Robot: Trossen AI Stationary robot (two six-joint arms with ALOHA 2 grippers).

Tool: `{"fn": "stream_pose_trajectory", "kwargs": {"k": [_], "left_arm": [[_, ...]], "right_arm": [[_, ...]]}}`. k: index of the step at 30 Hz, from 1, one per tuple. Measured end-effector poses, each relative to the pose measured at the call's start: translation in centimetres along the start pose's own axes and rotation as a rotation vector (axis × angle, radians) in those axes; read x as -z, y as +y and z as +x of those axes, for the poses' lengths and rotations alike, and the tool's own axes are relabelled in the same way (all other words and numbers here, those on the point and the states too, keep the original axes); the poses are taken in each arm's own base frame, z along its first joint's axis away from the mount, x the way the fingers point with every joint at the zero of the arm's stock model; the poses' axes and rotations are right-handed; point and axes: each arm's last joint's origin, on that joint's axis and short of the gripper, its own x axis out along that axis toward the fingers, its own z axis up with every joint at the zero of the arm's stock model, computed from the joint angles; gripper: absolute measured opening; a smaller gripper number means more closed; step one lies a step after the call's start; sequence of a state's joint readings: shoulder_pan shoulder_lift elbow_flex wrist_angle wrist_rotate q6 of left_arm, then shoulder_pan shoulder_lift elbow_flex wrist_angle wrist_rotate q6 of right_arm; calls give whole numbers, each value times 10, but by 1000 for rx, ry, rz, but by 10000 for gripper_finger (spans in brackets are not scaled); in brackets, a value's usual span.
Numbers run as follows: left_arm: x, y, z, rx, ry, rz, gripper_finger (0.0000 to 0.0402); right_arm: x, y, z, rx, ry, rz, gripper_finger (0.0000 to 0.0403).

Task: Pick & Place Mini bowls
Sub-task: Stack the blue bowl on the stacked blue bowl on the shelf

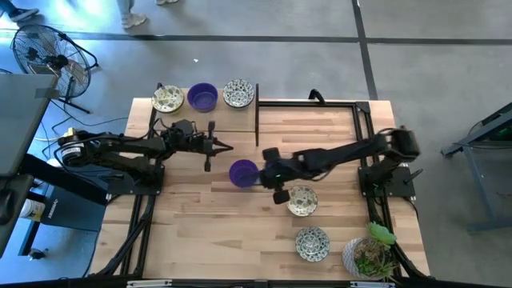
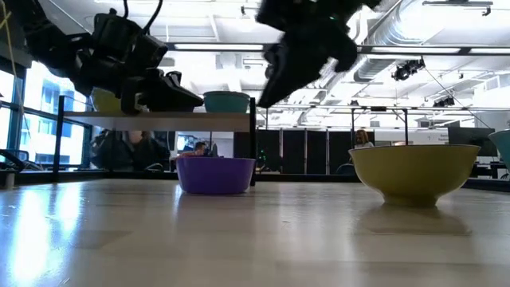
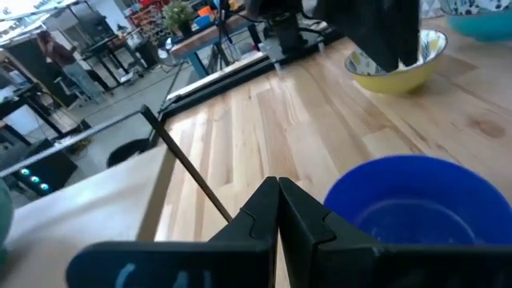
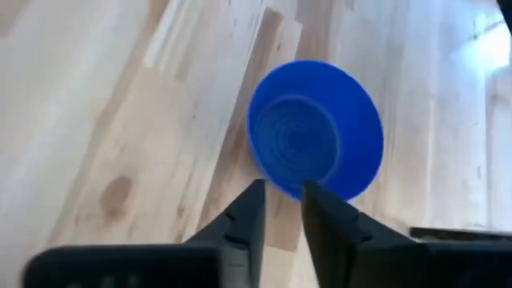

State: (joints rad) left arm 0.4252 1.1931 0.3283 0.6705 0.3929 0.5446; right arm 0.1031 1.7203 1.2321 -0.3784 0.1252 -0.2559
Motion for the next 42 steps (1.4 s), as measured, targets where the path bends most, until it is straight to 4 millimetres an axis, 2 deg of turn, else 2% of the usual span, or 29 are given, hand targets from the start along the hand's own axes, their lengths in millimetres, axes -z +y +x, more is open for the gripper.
{"fn": "stream_pose_trajectory", "kwargs": {"k": [5,8,12,19,24,28,36,42], "left_arm": [[-7,4,3,24,-41,-48,1],[-14,0,7,67,-43,-48,1],[-24,-10,18,103,91,-59,1],[-60,-24,29,195,309,-163,1],[-81,-32,31,210,502,-286,6],[-93,-40,36,247,611,-342,36],[-108,-62,65,355,709,-238,113],[-110,-64,90,341,833,-199,135]], "right_arm": [[49,0,-16,6,-245,147,7],[78,1,-27,62,-364,229,13],[113,2,-41,164,-483,305,18],[149,8,-60,215,-614,341,3],[162,11,-66,244,-639,356,5],[167,13,-69,251,-651,364,1],[168,14,-69,245,-648,361,1],[169,14,-68,243,-643,358,1]]}}
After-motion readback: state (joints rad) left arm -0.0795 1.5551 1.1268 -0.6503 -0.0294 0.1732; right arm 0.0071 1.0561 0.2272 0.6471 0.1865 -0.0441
